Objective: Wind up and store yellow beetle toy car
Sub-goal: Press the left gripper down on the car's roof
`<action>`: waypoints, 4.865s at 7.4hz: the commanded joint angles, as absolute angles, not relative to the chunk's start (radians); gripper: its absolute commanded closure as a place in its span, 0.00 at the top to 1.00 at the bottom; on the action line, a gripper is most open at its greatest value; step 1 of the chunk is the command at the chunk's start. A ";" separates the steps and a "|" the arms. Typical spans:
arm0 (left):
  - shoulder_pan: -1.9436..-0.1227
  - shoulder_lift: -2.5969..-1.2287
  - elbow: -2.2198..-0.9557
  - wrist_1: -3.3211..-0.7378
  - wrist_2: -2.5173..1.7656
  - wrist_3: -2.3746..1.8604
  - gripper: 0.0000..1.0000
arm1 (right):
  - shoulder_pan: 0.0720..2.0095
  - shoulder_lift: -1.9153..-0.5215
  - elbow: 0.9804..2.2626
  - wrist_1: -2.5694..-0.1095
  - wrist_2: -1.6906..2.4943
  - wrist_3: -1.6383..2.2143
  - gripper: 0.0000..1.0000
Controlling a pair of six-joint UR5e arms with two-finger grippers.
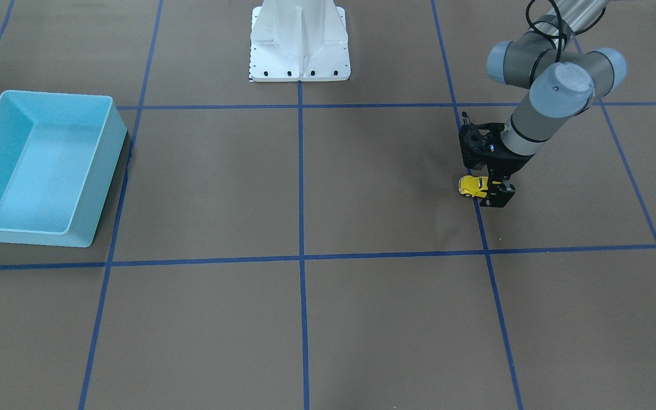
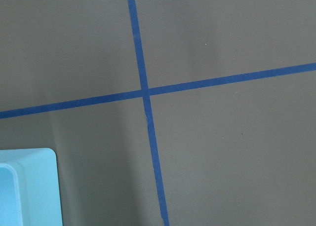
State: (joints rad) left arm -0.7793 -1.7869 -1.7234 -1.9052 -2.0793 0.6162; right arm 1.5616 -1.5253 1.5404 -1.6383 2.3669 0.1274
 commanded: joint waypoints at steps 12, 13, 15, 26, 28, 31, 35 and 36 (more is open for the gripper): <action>-0.762 -1.764 -1.675 -1.931 -2.082 0.660 0.87 | 1.562 -1.532 1.539 -1.638 2.368 0.127 1.00; -0.762 -1.764 -1.675 -1.950 -2.083 0.658 0.35 | 1.562 -1.532 1.539 -1.638 2.368 0.127 1.00; -0.762 -1.766 -1.681 -1.951 -2.092 0.660 0.00 | 1.562 -1.534 1.539 -1.638 2.368 0.127 1.00; -0.816 -1.709 -1.655 -2.231 -2.221 0.461 0.00 | 1.562 -1.534 1.549 -1.635 2.361 0.121 1.00; -0.816 -1.710 -1.637 -2.250 -2.237 0.453 0.00 | 1.562 -1.532 1.549 -1.635 2.358 0.121 1.00; -0.815 -1.715 -1.623 -2.259 -2.238 0.454 0.00 | 1.562 -1.532 1.551 -1.635 2.361 0.120 1.00; -0.821 -1.709 -1.572 -2.342 -2.282 0.456 0.00 | 1.562 -1.532 1.548 -1.635 2.359 0.121 1.00; -0.828 -1.700 -1.571 -2.356 -2.290 0.457 0.00 | 1.562 -1.531 1.546 -1.635 2.362 0.121 1.00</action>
State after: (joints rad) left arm -0.8211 -1.7081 -1.5732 -2.3420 -2.2779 0.4552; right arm 1.5616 -1.5321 1.5479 -1.6352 2.3603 0.1212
